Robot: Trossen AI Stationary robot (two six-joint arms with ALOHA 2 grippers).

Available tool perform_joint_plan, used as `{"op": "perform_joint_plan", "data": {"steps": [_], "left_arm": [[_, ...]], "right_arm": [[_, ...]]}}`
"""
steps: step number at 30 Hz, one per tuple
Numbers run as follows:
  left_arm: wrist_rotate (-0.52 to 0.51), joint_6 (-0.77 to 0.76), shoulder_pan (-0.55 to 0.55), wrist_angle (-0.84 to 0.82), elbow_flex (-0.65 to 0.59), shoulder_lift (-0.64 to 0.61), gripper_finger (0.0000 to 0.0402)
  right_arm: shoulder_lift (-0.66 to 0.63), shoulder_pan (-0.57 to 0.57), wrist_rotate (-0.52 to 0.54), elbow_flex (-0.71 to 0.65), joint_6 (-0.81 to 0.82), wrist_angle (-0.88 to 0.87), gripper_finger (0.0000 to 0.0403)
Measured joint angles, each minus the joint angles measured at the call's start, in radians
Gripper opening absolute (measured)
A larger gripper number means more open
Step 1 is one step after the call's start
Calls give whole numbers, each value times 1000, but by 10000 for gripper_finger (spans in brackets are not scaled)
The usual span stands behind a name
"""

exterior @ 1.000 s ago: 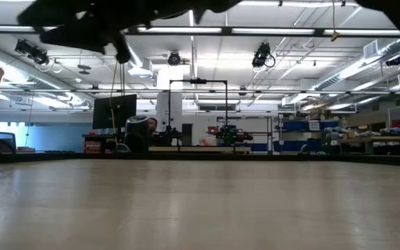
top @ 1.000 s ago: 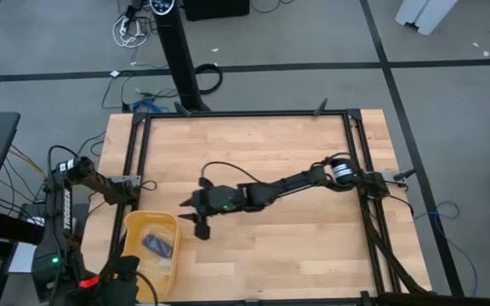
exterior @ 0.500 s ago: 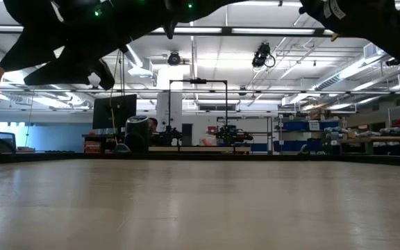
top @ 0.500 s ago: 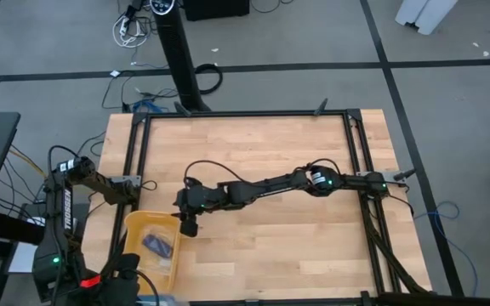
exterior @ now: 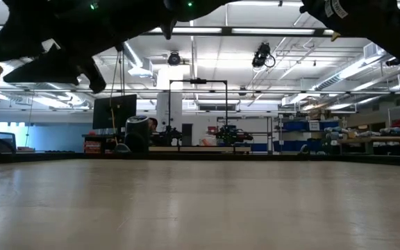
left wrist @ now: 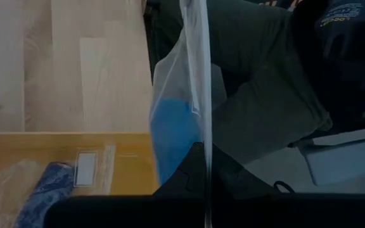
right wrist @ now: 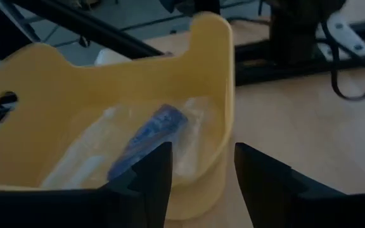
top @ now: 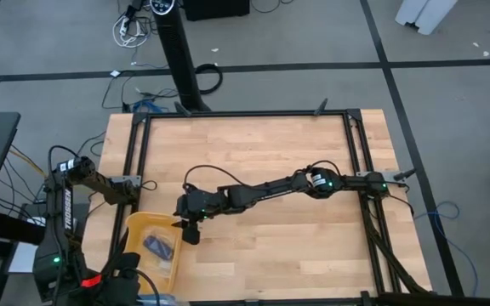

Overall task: Roll bandage
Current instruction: Put the transparent zip bag with the blue bandage into the yellow bin

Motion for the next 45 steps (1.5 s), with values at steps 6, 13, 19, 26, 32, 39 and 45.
{"op": "perform_joint_plan", "data": {"steps": [6,13,19,26,32,39,45], "left_arm": [[-7,1,3,-12,0,0,0],[-7,2,5,-22,0,0,0],[-11,3,5,-22,0,0,0],[-24,3,5,-23,0,0,0],[-33,12,4,-27,0,-1,0],[-40,20,4,-50,0,-1,0],[-49,10,4,-77,0,-1,0]], "right_arm": [[5,-7,-4,0,26,-16,144],[5,-7,0,0,-7,-10,48],[6,-6,-1,0,-31,-26,10],[2,-3,-1,15,-77,-49,8],[-52,13,35,14,-163,-182,13],[-125,77,95,17,-468,-308,59],[-111,123,38,14,-633,-330,49]]}}
